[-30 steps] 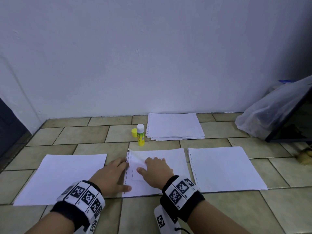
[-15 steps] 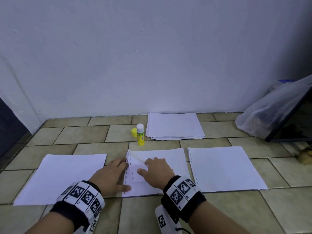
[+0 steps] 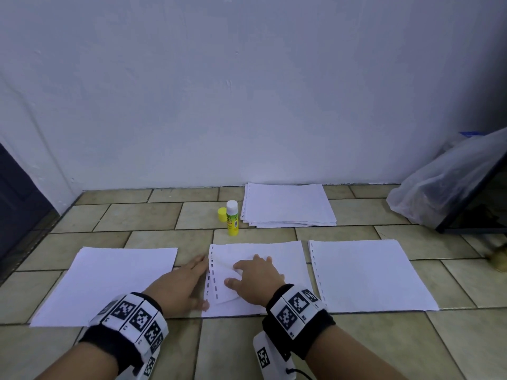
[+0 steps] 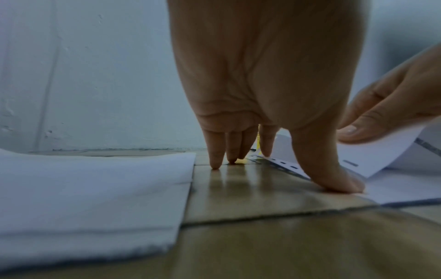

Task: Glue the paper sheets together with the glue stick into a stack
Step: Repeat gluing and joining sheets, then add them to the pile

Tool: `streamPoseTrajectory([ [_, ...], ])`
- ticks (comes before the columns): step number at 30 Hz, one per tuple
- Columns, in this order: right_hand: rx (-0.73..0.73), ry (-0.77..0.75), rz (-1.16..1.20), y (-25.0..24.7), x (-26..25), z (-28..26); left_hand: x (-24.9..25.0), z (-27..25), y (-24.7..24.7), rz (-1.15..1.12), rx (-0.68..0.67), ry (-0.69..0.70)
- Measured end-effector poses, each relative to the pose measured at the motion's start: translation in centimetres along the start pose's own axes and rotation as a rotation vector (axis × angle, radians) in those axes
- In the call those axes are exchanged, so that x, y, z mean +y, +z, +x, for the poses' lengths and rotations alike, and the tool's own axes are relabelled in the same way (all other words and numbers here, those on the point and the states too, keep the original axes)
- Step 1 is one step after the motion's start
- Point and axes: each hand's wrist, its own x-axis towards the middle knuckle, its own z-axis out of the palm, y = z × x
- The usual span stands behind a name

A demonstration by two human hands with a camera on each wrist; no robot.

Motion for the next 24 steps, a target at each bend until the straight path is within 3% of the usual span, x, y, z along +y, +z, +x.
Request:
streamPoseTrajectory([
  [4, -0.01, 0.004, -0.002, 0.13, 0.01, 0.01, 0.42, -0.09, -0.19, 0.021, -0.011, -0.065],
  [24, -0.031, 0.001, -0.018, -0.01, -0.14, -0.56, 0.35, -0.07, -0.44, 0.069, 0.001, -0.031],
])
